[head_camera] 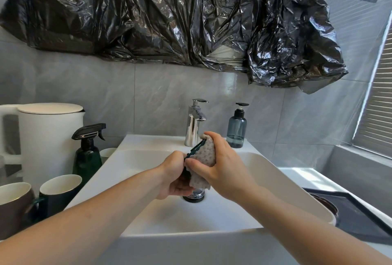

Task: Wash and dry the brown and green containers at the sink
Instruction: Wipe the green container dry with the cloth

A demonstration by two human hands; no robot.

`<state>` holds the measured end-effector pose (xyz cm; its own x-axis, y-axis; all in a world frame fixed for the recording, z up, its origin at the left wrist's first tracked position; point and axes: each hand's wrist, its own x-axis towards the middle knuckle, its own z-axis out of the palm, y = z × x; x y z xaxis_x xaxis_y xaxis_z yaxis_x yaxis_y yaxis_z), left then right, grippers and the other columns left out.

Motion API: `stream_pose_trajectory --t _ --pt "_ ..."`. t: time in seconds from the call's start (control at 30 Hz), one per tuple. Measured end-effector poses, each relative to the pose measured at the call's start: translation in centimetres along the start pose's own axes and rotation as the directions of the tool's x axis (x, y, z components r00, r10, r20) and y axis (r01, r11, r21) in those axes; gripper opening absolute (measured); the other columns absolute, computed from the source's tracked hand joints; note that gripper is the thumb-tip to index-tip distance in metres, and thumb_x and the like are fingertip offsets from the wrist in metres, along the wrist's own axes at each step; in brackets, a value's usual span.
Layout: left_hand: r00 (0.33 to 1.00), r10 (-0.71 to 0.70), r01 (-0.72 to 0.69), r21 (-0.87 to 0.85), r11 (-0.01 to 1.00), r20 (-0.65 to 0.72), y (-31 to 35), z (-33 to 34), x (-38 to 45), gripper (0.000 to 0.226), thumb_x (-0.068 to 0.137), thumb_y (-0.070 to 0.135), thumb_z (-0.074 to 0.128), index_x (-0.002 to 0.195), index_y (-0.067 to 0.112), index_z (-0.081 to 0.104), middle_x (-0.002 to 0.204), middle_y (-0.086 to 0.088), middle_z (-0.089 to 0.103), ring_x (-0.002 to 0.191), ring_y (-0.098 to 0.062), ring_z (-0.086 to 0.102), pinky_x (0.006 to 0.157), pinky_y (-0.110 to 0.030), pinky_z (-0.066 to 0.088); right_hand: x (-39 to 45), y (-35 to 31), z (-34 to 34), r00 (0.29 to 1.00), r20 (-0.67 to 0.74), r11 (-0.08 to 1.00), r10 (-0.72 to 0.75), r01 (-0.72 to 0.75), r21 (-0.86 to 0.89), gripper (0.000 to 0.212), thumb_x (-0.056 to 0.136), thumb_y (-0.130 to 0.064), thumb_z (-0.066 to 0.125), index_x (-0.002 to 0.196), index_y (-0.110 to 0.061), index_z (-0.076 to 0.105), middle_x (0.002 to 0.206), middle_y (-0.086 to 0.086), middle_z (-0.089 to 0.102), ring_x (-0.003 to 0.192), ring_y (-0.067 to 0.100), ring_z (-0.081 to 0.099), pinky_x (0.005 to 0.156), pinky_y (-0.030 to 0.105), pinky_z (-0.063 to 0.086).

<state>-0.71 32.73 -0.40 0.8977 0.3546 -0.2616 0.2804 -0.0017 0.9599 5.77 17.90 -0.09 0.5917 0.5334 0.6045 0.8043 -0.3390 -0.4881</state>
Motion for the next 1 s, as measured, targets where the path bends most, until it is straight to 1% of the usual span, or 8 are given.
stream_pose_trajectory --t 0.07,0.17,0.3,0.5,0.63,0.8,0.9,1.0 --pt "0.999 -0.013 0.012 0.043 0.999 0.036 0.0 0.3 -0.5 0.042 0.1 0.028 0.034 0.086 0.012 0.07 0.079 -0.011 0.073 0.063 -0.022 0.067 0.05 -0.024 0.052 0.1 0.4 -0.1 0.999 -0.027 0.999 0.031 -0.03 0.044 0.046 0.085 -0.062 0.068 0.123 -0.04 0.053 0.112 -0.017 0.063 0.097 0.006 0.059 0.087 0.031 0.052" --pt "1.0 0.012 -0.013 0.098 0.995 0.009 -0.1 0.9 -0.5 0.043 0.104 0.031 0.036 0.09 0.01 0.07 0.075 -0.011 0.071 0.056 -0.02 0.065 0.048 -0.022 0.052 0.4 0.7 -0.3 0.987 -0.123 0.975 0.105 -0.077 0.21 0.019 0.096 -0.05 0.062 0.097 -0.031 0.065 0.086 -0.013 0.071 0.084 0.006 0.066 0.08 0.04 0.058" --pt "0.996 0.064 -0.058 0.086 0.995 -0.065 -0.4 0.9 -0.2 0.034 0.105 0.02 0.035 0.107 0.009 0.066 0.083 -0.014 0.067 0.053 -0.021 0.063 0.048 -0.025 0.053 0.6 1.3 -0.5 0.973 -0.163 0.957 0.162 -0.114 0.268 0.022 0.102 -0.035 0.057 0.087 -0.025 0.07 0.078 -0.007 0.072 0.081 0.013 0.068 0.076 0.039 0.059" --pt "0.973 0.205 -0.18 0.216 0.96 -0.101 -0.4 0.8 -0.6 0.024 0.094 0.001 0.038 0.089 0.008 0.061 0.084 -0.014 0.063 0.069 -0.031 0.066 0.049 -0.032 0.056 0.6 3.1 -1.0 0.961 -0.114 0.936 0.253 -0.214 0.278 0.023 0.105 -0.019 0.053 0.094 -0.024 0.073 0.087 -0.007 0.075 0.082 0.009 0.069 0.069 0.025 0.059" --pt "0.914 0.399 -0.343 0.381 0.859 -0.076 -0.1 0.6 -0.5 0.032 0.093 -0.001 0.039 0.097 0.016 0.066 0.085 -0.008 0.063 0.072 -0.032 0.06 0.055 -0.029 0.048 0.3 4.0 -1.1 0.942 0.008 0.916 0.335 -0.328 0.232 0.017 0.096 0.0 0.049 0.081 0.0 0.059 0.069 0.003 0.06 0.059 0.019 0.049 0.049 0.021 0.04" --pt "0.857 0.499 -0.41 0.418 0.811 -0.126 0.6 -0.3 -0.5 0.035 0.098 0.004 0.039 0.101 0.028 0.064 0.097 -0.008 0.065 0.067 -0.031 0.062 0.044 -0.029 0.047 0.9 4.3 -0.5 0.928 0.037 0.928 0.371 -0.372 0.028 0.021 0.104 -0.015 0.049 0.087 -0.013 0.061 0.07 -0.001 0.06 0.061 0.012 0.054 0.054 0.024 0.042" --pt "0.836 0.517 -0.397 0.45 0.8 -0.182 0.8 -1.6 -0.5 0.035 0.1 0.01 0.04 0.113 0.031 0.065 0.104 -0.006 0.067 0.079 -0.032 0.064 0.046 -0.029 0.049 1.3 3.7 0.0 0.926 -0.002 0.925 0.377 -0.377 0.044 0.023 0.102 -0.019 0.049 0.086 -0.015 0.065 0.072 -0.003 0.067 0.067 0.016 0.063 0.067 0.04 0.057" --pt "0.796 0.561 -0.382 0.53 0.757 -0.228 1.1 -3.6 -0.7 0.036 0.101 0.014 0.042 0.116 0.034 0.067 0.098 0.004 0.067 0.083 -0.025 0.061 0.053 -0.029 0.045 2.5 2.2 -0.1 0.928 -0.014 0.927 0.372 -0.371 0.051 0.025 0.103 -0.021 0.047 0.09 -0.021 0.069 0.08 -0.004 0.07 0.08 0.019 0.067 0.078 0.039 0.059"
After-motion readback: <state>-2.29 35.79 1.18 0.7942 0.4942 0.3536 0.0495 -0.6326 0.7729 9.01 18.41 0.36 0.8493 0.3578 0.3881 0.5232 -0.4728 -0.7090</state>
